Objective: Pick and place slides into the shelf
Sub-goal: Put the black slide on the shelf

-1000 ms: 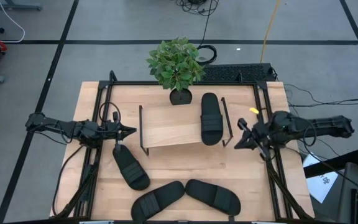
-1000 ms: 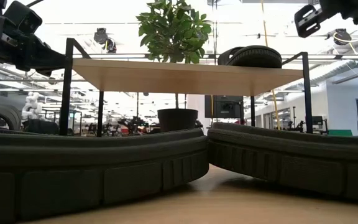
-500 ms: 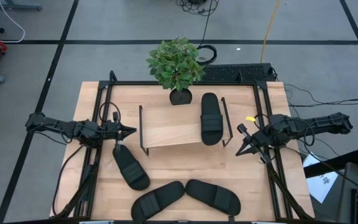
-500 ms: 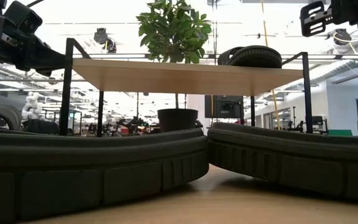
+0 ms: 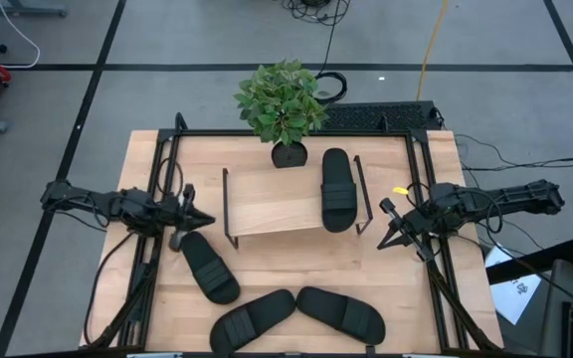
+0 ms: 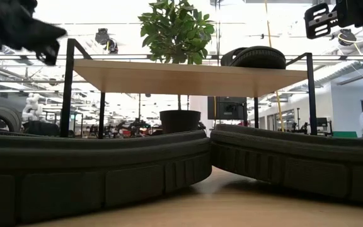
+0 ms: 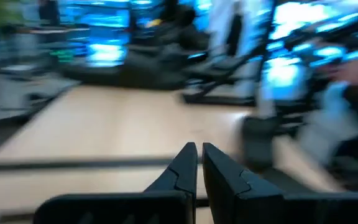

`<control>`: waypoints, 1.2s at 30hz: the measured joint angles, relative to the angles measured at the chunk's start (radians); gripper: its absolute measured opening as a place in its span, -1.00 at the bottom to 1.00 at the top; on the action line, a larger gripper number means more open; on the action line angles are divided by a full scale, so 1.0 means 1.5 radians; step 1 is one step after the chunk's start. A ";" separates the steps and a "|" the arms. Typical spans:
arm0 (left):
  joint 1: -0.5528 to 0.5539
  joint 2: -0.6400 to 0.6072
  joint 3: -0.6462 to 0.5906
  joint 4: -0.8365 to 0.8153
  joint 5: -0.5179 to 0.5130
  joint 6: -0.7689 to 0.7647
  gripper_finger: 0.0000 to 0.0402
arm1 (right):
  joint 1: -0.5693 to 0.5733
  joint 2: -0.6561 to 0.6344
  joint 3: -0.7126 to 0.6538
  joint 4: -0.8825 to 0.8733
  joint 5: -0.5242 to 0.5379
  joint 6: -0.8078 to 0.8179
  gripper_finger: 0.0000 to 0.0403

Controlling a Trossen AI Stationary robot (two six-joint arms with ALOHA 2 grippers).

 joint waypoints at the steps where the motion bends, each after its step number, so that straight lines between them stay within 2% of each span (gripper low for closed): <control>1: 0.000 0.000 0.013 -0.005 0.027 -0.016 -0.88 | 0.000 0.000 0.000 0.000 0.000 -0.001 -1.00; 5: -0.017 0.004 0.092 -0.025 0.052 -0.035 -0.88 | 0.000 0.000 -0.013 0.007 0.000 -0.005 -1.00; 8: -0.033 0.026 0.169 -0.103 0.050 -0.033 -0.88 | 0.000 0.000 -0.023 0.006 0.000 -0.019 -1.00; 13: -0.039 0.110 0.308 -0.316 -0.044 -0.244 -0.88 | 0.000 -0.001 -0.024 0.035 0.000 -0.045 -1.00; 15: -0.038 0.155 0.340 -0.401 -0.052 -0.310 -0.88 | 0.000 -0.001 -0.024 0.052 0.000 -0.046 -1.00; 19: -0.038 0.228 0.339 -0.499 -0.010 -0.408 -0.88 | 0.000 -0.001 -0.024 0.046 0.000 -0.047 -1.00; 28: -0.068 0.350 0.323 -0.500 0.095 -0.502 -0.88 | 0.000 -0.001 -0.024 0.047 0.000 -0.033 -1.00; 36: -0.112 0.408 0.322 -0.510 0.102 -0.590 -0.88 | 0.000 -0.001 -0.024 0.042 -0.002 -0.017 -1.00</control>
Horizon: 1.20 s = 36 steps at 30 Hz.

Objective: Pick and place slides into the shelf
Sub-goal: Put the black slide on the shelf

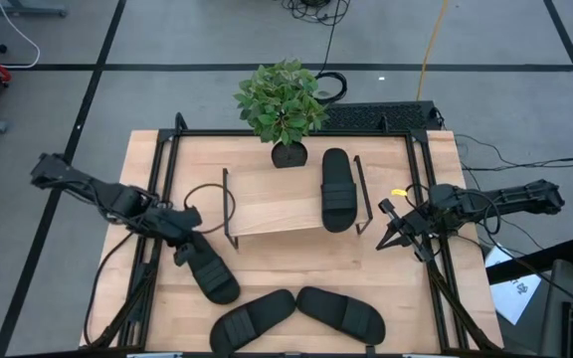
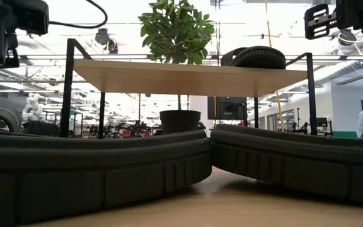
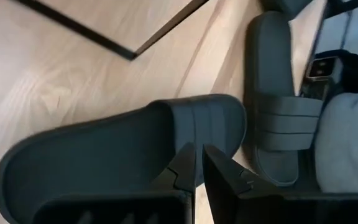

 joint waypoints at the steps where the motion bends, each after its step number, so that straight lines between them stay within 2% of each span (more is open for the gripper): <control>1: -0.006 0.006 0.000 0.000 -0.002 -0.003 -0.88 | 0.000 0.000 0.000 0.000 0.000 0.000 -1.00; 7: -0.049 0.048 0.000 0.000 -0.025 -0.005 -0.87 | 0.000 0.000 0.000 0.001 0.000 0.006 -1.00; 11: -0.081 0.075 0.000 -0.003 -0.035 -0.048 -0.75 | 0.000 0.000 0.000 0.000 -0.001 0.032 -1.00; 15: -0.102 0.097 0.000 -0.004 -0.042 -0.091 -0.48 | 0.000 0.001 0.000 -0.002 -0.032 0.034 -1.00; 19: -0.123 0.120 0.000 0.004 -0.061 -0.119 -0.12 | 0.000 0.003 0.000 -0.002 -0.035 0.032 -1.00; 27: -0.128 0.171 0.000 0.032 -0.082 -0.115 0.56 | 0.000 0.003 0.000 -0.004 -0.035 0.031 -1.00; 31: -0.128 0.198 -0.001 0.043 -0.081 -0.112 0.75 | 0.000 0.003 0.000 -0.004 -0.034 0.031 -1.00; 36: -0.128 0.225 -0.001 0.072 -0.081 -0.090 0.81 | 0.000 0.003 0.000 -0.004 -0.034 0.035 -1.00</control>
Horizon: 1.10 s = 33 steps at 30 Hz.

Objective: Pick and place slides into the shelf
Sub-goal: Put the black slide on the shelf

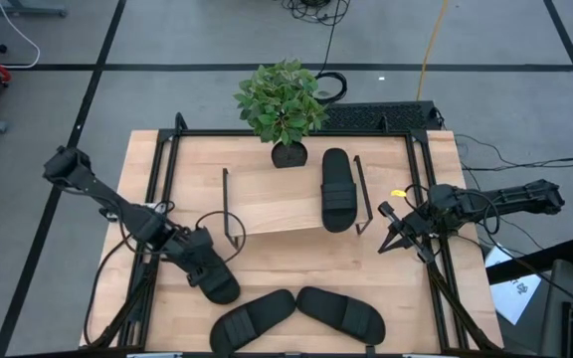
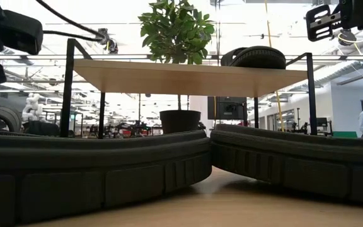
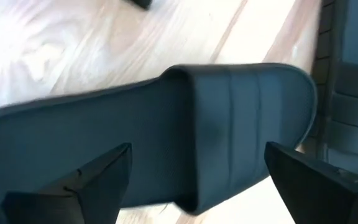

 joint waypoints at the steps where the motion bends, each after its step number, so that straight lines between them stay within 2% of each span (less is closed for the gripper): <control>1: 0.000 0.005 0.000 0.012 -0.003 0.007 0.82 | 0.000 0.000 0.000 0.000 0.000 0.000 -1.00; 11: -0.001 0.084 0.000 0.027 -0.013 0.020 0.82 | 0.000 0.000 0.000 0.000 0.000 0.000 -1.00; 15: -0.005 0.114 0.001 0.075 0.004 0.026 0.82 | 0.000 0.000 0.000 0.000 0.000 0.001 -1.00; 24: -0.032 0.122 0.000 0.151 0.030 0.040 0.77 | 0.000 0.000 0.000 0.000 0.000 0.001 -1.00; 26: -0.039 0.122 0.000 0.147 0.030 0.043 0.66 | 0.000 0.000 0.000 0.000 0.000 0.001 -1.00; 28: -0.043 0.122 0.000 0.144 0.029 0.045 0.46 | 0.000 0.000 0.000 0.000 0.000 0.001 -1.00; 33: -0.048 0.121 0.000 0.140 0.022 0.064 -0.36 | 0.000 0.000 0.000 0.000 0.000 0.001 -1.00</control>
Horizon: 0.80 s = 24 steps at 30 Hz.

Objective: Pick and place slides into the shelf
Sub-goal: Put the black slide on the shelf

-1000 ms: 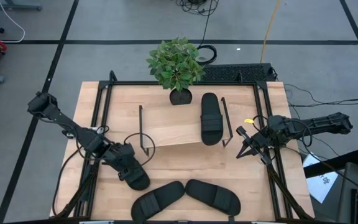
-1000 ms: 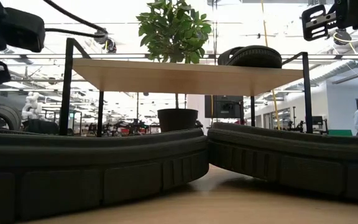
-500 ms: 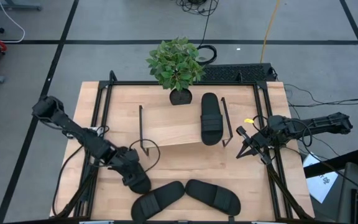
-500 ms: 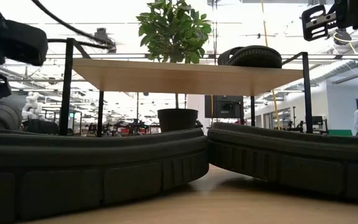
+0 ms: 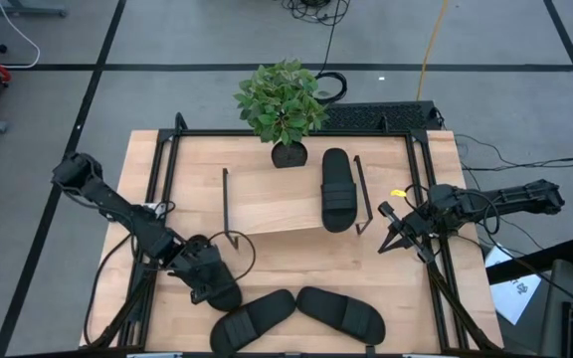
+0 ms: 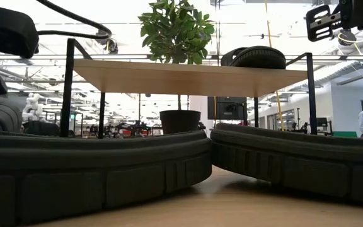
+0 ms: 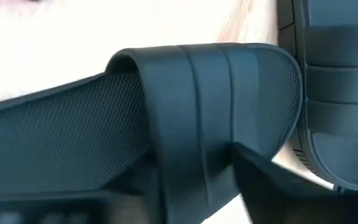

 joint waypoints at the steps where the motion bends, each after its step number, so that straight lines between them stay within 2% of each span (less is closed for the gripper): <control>1: 0.000 0.000 0.000 0.000 0.000 0.005 -0.54 | 0.000 0.000 0.000 0.000 0.000 0.000 -1.00; 3: 0.000 -0.004 0.001 0.000 0.002 0.010 -0.85 | 0.000 0.000 0.000 0.000 0.000 0.000 -1.00; 4: 0.000 -0.008 0.001 -0.004 0.007 0.007 -0.91 | 0.000 0.000 0.000 0.000 0.000 0.000 -1.00; 8: -0.004 -0.030 0.001 -0.047 0.012 -0.011 -0.93 | 0.000 0.000 0.000 0.000 0.000 0.003 -1.00; 13: -0.022 -0.097 0.000 -0.138 0.004 -0.046 -0.98 | 0.000 0.000 0.000 0.000 0.000 0.015 -1.00; 19: -0.055 -0.188 0.018 -0.252 -0.074 -0.070 -0.99 | 0.000 0.000 0.000 0.000 0.001 0.014 -1.00; 24: -0.067 -0.209 0.079 -0.361 -0.125 -0.056 -0.99 | 0.000 0.001 0.000 0.000 0.003 0.012 -1.00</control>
